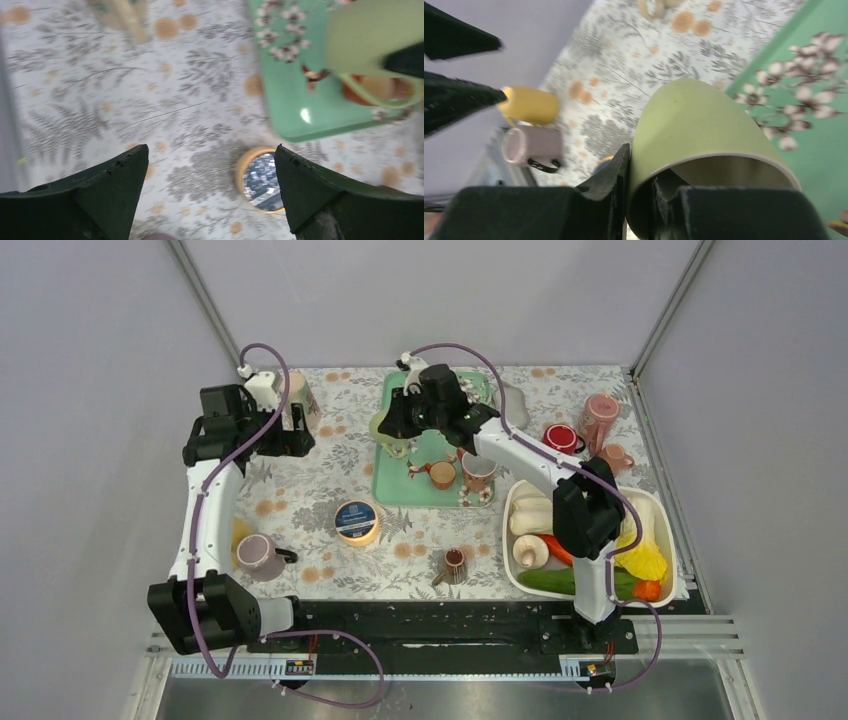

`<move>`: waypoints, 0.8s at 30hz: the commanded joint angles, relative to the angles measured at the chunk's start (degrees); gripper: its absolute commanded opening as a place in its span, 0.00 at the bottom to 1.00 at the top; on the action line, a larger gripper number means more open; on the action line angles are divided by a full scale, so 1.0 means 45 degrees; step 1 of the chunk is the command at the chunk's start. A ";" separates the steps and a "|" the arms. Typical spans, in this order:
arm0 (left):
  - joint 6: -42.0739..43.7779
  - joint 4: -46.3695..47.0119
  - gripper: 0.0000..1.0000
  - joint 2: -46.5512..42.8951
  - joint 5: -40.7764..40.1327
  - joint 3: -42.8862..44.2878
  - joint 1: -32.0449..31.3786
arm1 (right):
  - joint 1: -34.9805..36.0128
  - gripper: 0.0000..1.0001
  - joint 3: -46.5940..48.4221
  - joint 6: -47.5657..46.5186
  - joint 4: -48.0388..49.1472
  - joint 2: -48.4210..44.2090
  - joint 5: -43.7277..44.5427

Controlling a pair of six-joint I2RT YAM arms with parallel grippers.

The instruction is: Turn the mug right side up

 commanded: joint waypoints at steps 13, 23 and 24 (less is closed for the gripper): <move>0.4122 -0.0133 0.99 -0.1241 -0.5621 -0.1746 0.0721 | 0.2344 0.00 1.0863 -0.6796 -1.4517 0.5497 0.4425; 0.6006 -0.1737 0.99 -0.1194 -0.4959 -0.1772 0.0812 | 0.2334 0.00 1.0637 -0.7527 -1.4488 0.6153 0.3972; 0.6322 -0.2058 0.98 -0.1178 -0.4737 -0.1782 0.0813 | 0.2334 0.00 1.0647 -0.7605 -1.4445 0.6235 0.3937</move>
